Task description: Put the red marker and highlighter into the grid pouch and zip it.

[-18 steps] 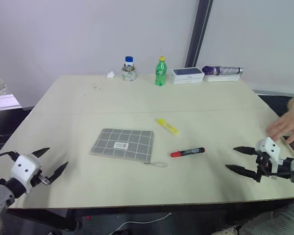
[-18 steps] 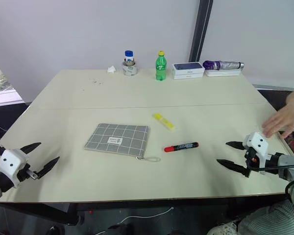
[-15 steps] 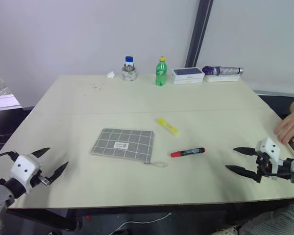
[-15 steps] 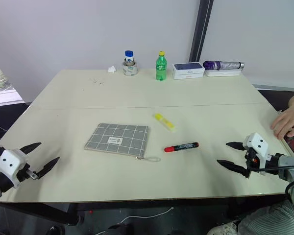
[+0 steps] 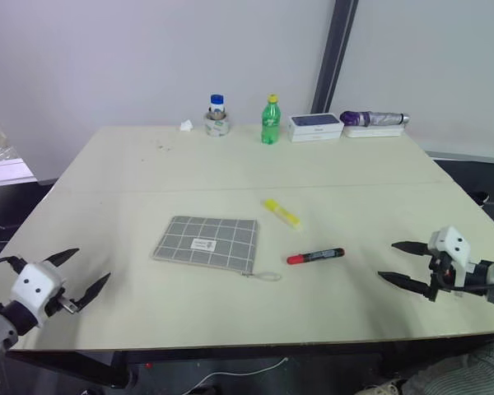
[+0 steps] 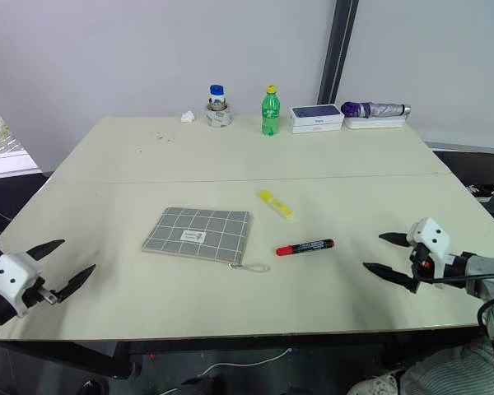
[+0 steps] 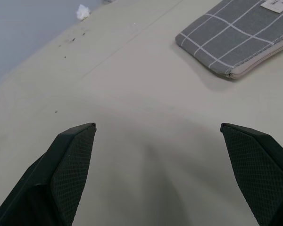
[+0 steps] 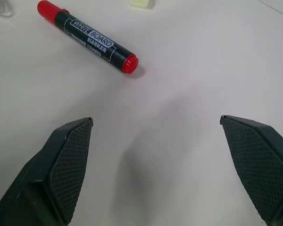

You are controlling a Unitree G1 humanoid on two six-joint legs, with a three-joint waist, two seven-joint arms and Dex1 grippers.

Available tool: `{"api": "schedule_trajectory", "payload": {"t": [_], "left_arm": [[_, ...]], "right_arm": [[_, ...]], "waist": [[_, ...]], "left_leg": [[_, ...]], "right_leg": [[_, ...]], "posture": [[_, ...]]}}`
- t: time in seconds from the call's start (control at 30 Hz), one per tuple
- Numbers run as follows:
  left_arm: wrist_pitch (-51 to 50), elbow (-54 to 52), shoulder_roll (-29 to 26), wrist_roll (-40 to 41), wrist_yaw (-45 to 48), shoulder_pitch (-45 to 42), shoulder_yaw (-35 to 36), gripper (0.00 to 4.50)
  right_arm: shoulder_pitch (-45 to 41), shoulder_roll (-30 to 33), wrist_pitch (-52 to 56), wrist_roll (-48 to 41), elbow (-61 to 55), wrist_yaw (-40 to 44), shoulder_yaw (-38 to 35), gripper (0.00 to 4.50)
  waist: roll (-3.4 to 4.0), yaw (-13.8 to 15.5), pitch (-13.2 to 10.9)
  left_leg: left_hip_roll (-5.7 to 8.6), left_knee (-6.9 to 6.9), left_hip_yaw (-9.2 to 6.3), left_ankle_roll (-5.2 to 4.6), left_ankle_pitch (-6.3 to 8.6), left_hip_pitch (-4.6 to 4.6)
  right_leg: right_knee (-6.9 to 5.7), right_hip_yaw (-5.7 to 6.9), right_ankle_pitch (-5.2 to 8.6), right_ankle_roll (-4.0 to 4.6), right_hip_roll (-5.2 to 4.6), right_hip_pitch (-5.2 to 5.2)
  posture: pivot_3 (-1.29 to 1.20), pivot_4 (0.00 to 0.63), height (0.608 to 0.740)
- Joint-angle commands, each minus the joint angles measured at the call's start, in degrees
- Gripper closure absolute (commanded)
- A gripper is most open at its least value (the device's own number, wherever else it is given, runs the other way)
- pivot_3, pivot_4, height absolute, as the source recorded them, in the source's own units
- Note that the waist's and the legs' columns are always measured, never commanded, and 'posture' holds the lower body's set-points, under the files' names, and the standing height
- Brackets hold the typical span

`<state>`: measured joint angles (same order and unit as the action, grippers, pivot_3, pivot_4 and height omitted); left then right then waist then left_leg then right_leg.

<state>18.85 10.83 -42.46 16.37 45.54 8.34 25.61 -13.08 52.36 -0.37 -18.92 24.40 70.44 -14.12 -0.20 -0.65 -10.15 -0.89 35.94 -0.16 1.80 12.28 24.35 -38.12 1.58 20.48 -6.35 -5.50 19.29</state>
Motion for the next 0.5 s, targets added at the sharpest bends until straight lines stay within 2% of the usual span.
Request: {"api": "schedule_trajectory", "payload": {"t": [0.03, 0.4, 0.5], "left_arm": [[2.5, 0.2, -1.5, -0.6, -0.3, -0.4, 1.8, 0.04], [7.4, 7.2, -3.8, -3.6, -0.7, -4.1, 0.9, 0.04], [12.1, 13.1, -5.9, -8.0, -2.7, -7.7, -0.4, 0.00]], "right_arm": [[-1.5, -0.5, -0.1, -0.6, -1.5, -0.1, -0.2, 0.00], [-2.7, -2.6, 2.8, -1.4, -4.8, -1.4, 0.9, 0.00], [-4.5, -4.9, 6.2, -3.0, -7.6, -3.7, 1.0, 0.83]], "waist": [[0.00, 0.0, 0.0], [0.00, 0.0, 0.0], [0.00, 0.0, 0.0]], "left_leg": [[0.00, 0.00, 0.00, 0.00, 0.00, 0.00], [0.00, -0.01, 0.00, 0.00, 0.00, 0.00], [-0.01, 0.00, -0.01, 0.00, 0.00, 0.00]], "right_leg": [[0.00, 0.00, 0.00, 0.00, 0.00, 0.00], [-0.01, 0.01, 0.00, 0.00, 0.01, 0.02], [-0.02, 0.01, 0.00, 0.00, 0.04, 0.02]], "posture": [[0.00, 0.150, 0.740], [0.00, 0.150, 0.740], [0.00, 0.150, 0.740]]}}
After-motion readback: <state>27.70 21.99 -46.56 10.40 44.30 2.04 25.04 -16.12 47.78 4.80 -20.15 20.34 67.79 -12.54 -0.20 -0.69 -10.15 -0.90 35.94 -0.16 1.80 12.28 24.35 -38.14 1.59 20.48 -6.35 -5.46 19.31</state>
